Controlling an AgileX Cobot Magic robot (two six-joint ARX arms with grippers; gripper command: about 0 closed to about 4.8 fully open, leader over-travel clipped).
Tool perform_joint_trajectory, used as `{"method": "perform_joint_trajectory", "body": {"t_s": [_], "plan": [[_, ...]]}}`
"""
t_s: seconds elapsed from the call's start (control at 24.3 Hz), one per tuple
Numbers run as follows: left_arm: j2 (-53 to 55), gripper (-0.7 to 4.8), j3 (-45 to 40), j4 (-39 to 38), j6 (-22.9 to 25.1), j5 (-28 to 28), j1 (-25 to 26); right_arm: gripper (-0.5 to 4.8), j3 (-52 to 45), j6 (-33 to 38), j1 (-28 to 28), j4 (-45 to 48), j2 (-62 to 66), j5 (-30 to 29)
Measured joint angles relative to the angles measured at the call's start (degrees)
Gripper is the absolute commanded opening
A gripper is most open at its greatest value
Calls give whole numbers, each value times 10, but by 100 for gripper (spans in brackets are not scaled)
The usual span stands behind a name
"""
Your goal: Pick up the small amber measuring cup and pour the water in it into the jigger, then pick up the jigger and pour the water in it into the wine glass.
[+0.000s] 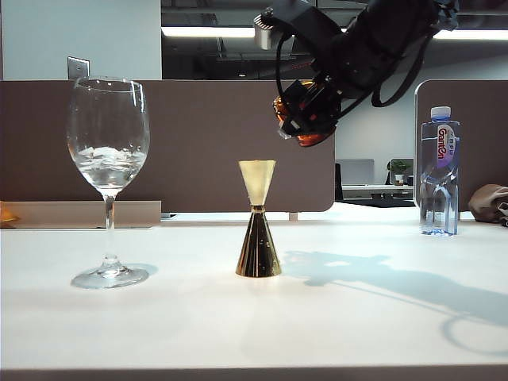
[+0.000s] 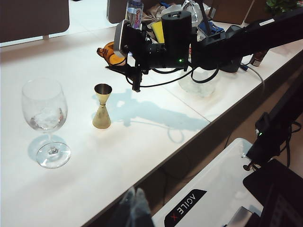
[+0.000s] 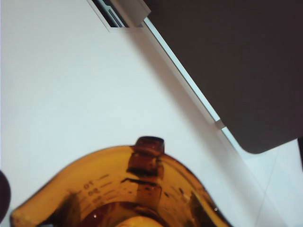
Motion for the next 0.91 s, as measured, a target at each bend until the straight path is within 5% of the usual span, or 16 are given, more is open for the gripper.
{"method": "perform_joint_trajectory", "body": {"t_s": [0.91], "plan": [[0, -2, 0, 0, 0, 0, 0, -1, 52, -172, 17, 22, 48, 14]]}}
